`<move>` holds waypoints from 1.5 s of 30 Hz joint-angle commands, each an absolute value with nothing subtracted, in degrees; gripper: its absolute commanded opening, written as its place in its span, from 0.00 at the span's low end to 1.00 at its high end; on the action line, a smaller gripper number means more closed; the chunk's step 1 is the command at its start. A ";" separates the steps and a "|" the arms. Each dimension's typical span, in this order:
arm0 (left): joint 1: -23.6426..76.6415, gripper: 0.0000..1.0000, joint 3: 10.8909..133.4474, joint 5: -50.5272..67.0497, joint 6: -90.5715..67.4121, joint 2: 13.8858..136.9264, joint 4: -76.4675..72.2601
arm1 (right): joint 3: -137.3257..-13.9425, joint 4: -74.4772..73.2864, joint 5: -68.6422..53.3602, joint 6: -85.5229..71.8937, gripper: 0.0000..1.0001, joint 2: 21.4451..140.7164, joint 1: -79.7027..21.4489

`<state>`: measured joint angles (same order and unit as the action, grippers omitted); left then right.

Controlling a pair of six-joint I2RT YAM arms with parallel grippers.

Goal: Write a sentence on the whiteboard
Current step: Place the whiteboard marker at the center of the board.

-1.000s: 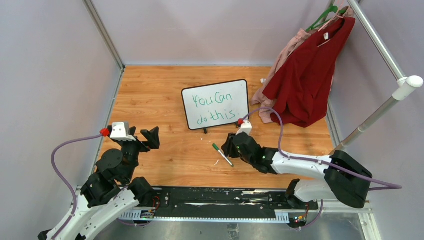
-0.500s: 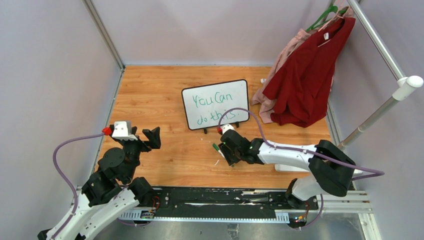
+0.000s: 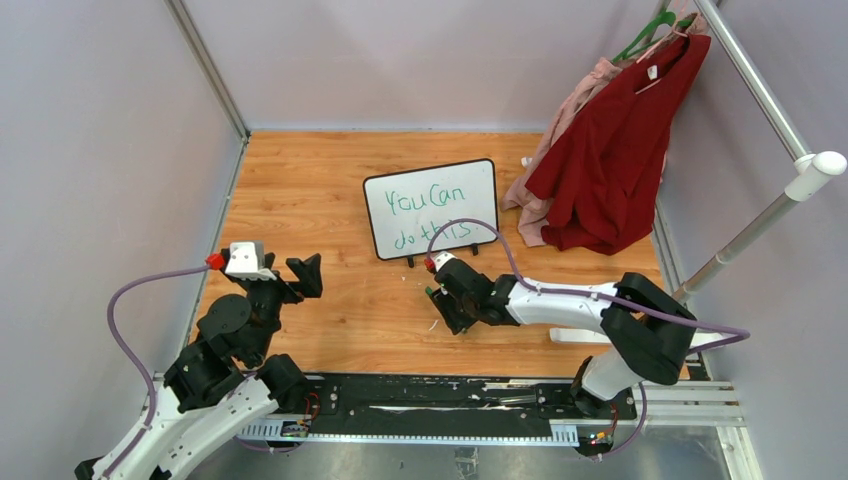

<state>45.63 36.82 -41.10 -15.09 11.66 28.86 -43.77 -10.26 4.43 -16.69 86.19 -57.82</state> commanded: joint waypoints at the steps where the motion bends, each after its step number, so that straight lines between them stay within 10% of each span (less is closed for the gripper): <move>1: 45.97 1.00 36.98 -40.80 -14.22 12.54 28.35 | -45.00 -9.78 4.75 -15.66 0.49 87.54 -58.57; 45: 45.97 1.00 37.33 -40.43 -14.85 13.34 29.27 | -46.32 -6.61 12.84 -12.17 0.01 91.87 -57.22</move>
